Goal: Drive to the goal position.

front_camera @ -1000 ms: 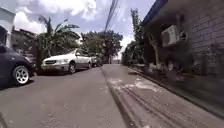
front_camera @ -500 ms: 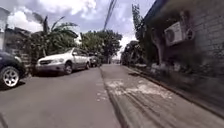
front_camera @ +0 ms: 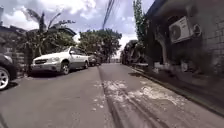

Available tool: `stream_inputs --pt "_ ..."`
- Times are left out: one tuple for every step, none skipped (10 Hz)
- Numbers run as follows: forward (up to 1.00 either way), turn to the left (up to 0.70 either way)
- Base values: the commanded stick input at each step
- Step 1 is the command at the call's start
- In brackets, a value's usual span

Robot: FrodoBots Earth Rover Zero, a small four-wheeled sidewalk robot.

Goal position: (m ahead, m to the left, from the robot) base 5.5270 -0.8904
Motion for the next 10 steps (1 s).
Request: stream_inputs --pt "0.85 0.0" --pt "0.85 0.0" --pt "0.85 0.0" --pt "0.85 0.0" --pt "1.0 0.0" --pt "1.0 0.0" --pt "1.0 0.0" --pt "1.0 0.0" --pt "1.0 0.0" --pt "1.0 0.0"
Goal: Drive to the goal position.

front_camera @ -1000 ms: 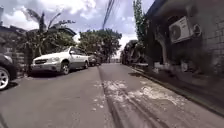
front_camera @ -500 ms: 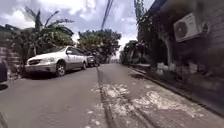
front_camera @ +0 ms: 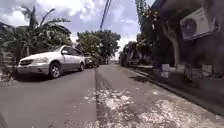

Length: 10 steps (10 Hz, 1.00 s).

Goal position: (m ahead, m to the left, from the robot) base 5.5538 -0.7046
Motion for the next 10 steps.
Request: stream_inputs --pt "1.0 0.0" --pt "1.0 0.0" --pt "1.0 0.0" --pt "1.0 0.0" --pt "1.0 0.0" --pt "1.0 0.0" --pt "1.0 0.0" --pt "1.0 0.0" --pt "1.0 0.0" --pt "1.0 0.0"
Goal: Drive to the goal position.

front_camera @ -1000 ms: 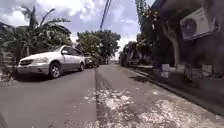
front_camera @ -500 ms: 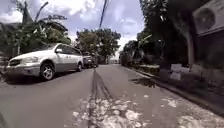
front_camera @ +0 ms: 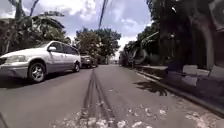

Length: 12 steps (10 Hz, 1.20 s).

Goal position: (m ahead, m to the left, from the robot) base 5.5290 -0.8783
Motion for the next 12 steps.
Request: stream_inputs --pt "1.0 0.0" --pt "1.0 0.0" --pt "1.0 0.0" --pt "1.0 0.0" --pt "1.0 0.0" --pt "1.0 0.0" --pt "1.0 0.0" --pt "1.0 0.0" --pt "1.0 0.0" --pt "1.0 0.0" --pt "1.0 0.0" --pt "1.0 0.0"
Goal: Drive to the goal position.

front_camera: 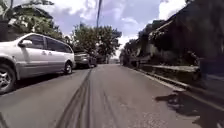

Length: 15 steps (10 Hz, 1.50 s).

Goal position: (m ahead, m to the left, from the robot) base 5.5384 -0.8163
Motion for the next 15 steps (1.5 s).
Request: stream_inputs --pt "1.0 0.0" --pt "1.0 0.0" --pt "1.0 0.0" --pt "1.0 0.0" --pt "1.0 0.0" --pt "1.0 0.0" --pt "1.0 0.0" --pt "1.0 0.0" --pt "1.0 0.0" --pt "1.0 0.0" --pt "1.0 0.0" --pt "1.0 0.0" --pt "1.0 0.0" --pt "1.0 0.0" --pt "1.0 0.0"
